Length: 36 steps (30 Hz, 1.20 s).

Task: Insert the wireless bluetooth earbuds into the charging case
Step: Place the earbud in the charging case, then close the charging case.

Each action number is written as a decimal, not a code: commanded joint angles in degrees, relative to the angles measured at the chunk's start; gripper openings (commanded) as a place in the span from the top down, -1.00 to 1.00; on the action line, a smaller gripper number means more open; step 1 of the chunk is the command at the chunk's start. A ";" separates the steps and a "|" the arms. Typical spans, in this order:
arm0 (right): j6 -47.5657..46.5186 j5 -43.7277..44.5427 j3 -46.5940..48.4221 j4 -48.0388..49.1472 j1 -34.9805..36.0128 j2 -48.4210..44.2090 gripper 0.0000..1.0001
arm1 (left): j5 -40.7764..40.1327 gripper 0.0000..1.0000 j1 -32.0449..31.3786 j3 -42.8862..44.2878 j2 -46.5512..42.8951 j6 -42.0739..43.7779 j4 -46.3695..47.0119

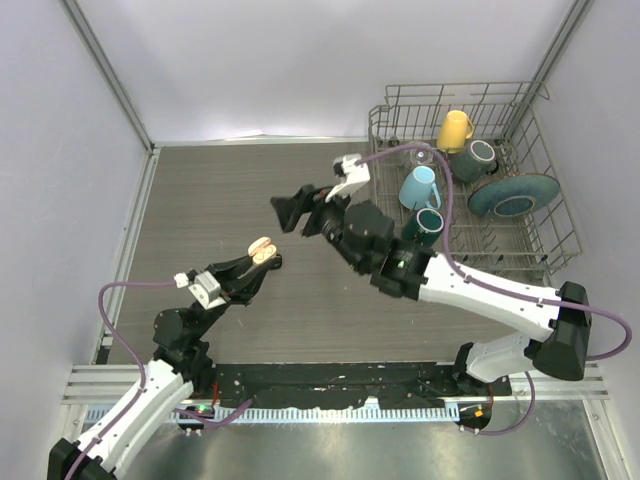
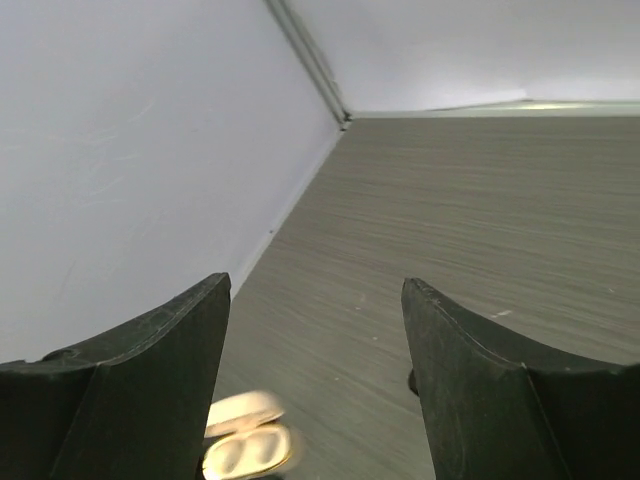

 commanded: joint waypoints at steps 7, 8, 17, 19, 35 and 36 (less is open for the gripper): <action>8.88 -16.71 -0.52 -16.99 -10.03 -2.16 -0.53 | 6.87 1.00 0.12 5.36 5.06 0.79 0.33; 8.79 -16.44 -0.70 -16.91 -10.03 -2.43 -0.54 | 7.13 1.00 0.21 5.63 6.11 0.79 0.42; 10.90 -16.26 -0.44 -17.96 -12.14 -2.26 -0.55 | 8.98 1.00 0.21 7.13 6.47 -0.97 1.39; 11.17 -16.70 -0.35 -18.22 -12.14 -1.91 -0.54 | 10.91 1.00 0.12 6.69 5.59 -0.62 0.43; 13.63 -23.29 3.17 -20.16 -12.14 3.28 -0.55 | 16.80 1.00 0.21 7.30 4.09 0.88 -3.88; 13.63 -23.56 2.91 -19.81 -12.14 3.28 -0.54 | 17.24 1.00 0.13 7.30 4.27 0.79 -3.80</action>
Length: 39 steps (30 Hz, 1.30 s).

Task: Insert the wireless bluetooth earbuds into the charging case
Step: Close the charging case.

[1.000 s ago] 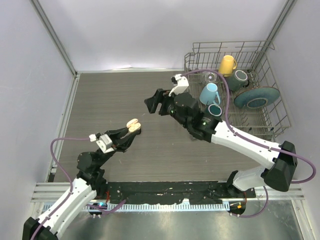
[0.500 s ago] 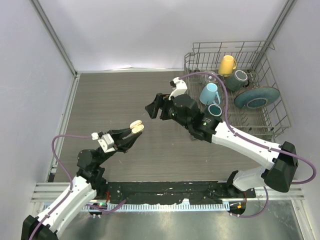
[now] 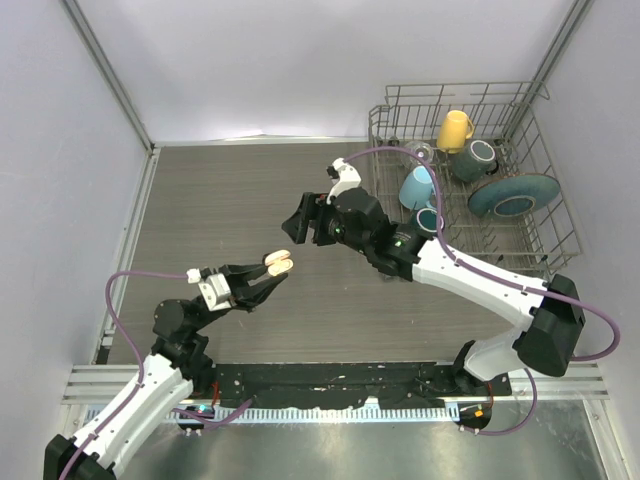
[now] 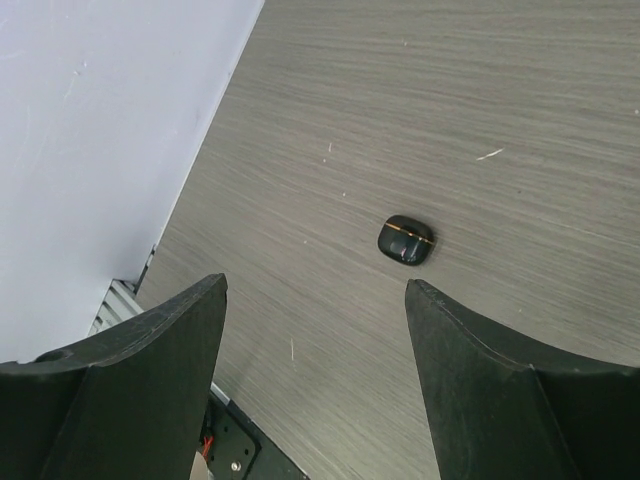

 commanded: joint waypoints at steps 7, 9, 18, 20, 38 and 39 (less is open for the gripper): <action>0.47 -2.27 1.04 2.97 0.08 0.46 -0.54 | 3.85 1.00 0.21 2.67 2.11 0.24 0.60; 1.43 -1.05 0.52 4.11 -0.01 -0.15 -0.55 | 4.47 1.00 0.13 2.93 2.90 0.15 0.69; 1.97 -5.52 0.49 8.63 0.08 1.25 -0.55 | 5.09 1.00 -0.14 2.93 5.45 -0.20 2.62; 0.65 -5.52 1.39 5.97 0.08 2.57 -0.55 | 5.09 1.00 -0.14 2.76 6.33 -0.29 3.50; -9.29 -13.70 1.84 -4.58 0.08 -0.50 -0.55 | -3.87 1.00 -0.31 0.91 5.72 0.24 6.40; -9.72 -13.52 1.48 -4.76 0.08 -1.37 -0.55 | -4.14 1.00 -0.23 0.91 5.81 0.24 6.40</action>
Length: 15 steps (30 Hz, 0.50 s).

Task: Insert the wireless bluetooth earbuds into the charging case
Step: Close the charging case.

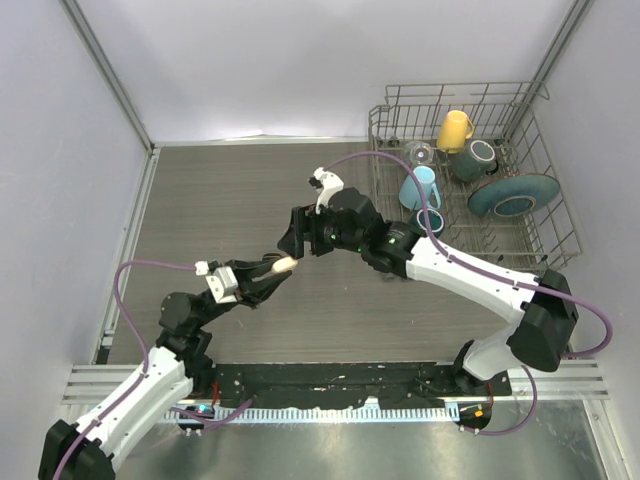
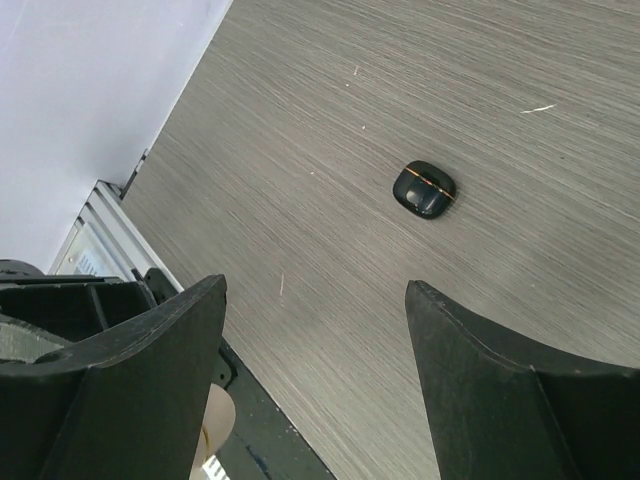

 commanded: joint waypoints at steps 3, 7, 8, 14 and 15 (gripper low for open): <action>-3.83 0.61 -0.78 -2.14 0.14 -5.74 -0.54 | -6.22 1.00 -0.20 0.65 0.19 -0.38 3.69; -0.85 17.04 -4.11 -2.23 0.05 -9.24 -0.56 | -7.02 1.00 -0.21 1.96 2.38 -1.96 1.86; -0.49 19.68 -4.64 -2.14 -0.03 -9.95 -0.57 | -8.06 1.00 -0.21 2.49 2.74 -3.79 0.63; 2.58 23.57 -9.38 1.98 -1.09 -14.87 -0.57 | -19.94 1.00 -0.12 10.84 6.94 -21.29 -20.73; 2.85 23.75 -10.09 2.60 -1.44 -15.49 -0.57 | -18.72 1.00 -0.20 11.19 8.01 -22.78 -21.70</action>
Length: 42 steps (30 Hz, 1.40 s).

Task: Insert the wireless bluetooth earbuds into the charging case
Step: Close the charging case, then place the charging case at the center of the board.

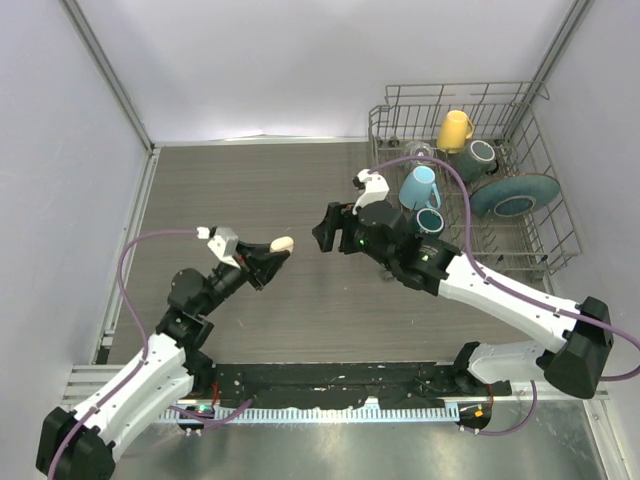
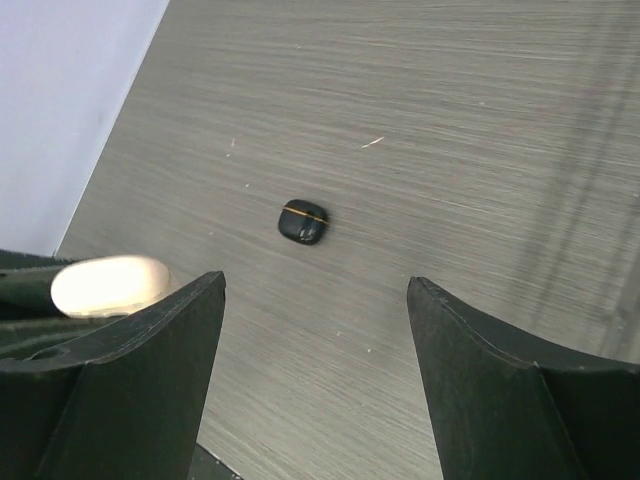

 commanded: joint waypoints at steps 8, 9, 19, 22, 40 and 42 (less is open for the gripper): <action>2.44 4.65 -5.54 6.18 -2.78 -7.73 -0.57 | -2.57 1.00 0.06 8.87 22.17 -19.28 -11.24; 2.35 4.56 -5.63 6.27 -2.78 -8.43 -0.57 | -2.56 1.00 -0.03 8.87 25.76 -20.68 -9.65; 1.82 4.03 -7.47 6.18 -3.40 -12.74 -0.57 | 1.48 1.00 -2.75 17.57 48.10 -28.25 -4.11; 1.65 4.11 -7.65 5.83 -3.49 -13.45 -0.58 | -0.71 1.00 -3.46 18.45 50.13 -29.40 -3.83; 0.85 5.78 -9.32 4.07 -4.10 -16.34 -0.58 | -8.98 0.48 -3.46 29.44 60.24 -26.50 -19.30; 0.85 5.78 -9.32 3.81 -4.37 -16.44 -0.58 | -9.68 0.39 -3.46 29.53 60.60 -25.89 -20.35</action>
